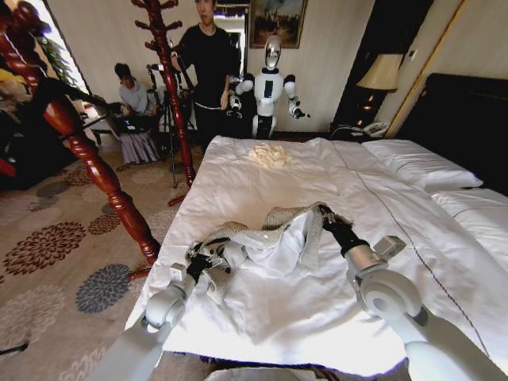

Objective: Pick up the clothes from the bed and hang them on the clothes hanger.

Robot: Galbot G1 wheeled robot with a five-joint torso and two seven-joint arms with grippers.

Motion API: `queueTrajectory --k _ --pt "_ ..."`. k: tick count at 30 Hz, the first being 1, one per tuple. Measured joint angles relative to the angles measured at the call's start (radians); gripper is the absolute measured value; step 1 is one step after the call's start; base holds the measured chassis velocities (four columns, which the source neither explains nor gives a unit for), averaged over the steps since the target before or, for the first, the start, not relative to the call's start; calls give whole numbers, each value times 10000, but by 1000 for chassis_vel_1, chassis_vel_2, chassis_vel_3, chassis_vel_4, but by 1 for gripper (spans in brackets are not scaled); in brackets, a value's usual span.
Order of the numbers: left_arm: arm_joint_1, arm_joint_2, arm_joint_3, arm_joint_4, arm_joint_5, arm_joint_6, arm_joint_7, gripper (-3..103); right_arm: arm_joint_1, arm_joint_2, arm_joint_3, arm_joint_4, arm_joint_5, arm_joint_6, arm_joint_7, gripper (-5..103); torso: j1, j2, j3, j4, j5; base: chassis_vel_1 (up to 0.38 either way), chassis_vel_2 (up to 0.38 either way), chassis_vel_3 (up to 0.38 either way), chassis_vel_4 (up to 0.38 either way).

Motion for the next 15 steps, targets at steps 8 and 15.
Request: queueTrajectory --k 8,15 --pt "287 75 -340 -149 -146 -45 -23 70 18 41 -6 -46 -5 0 6 1 0 -1 0 -1 -1 0 0 0 0" --pt "554 245 -720 -408 -398 -132 -20 43 58 87 -37 -92 -10 -1 7 1 -1 0 0 -1 -1 0 0 0 0"
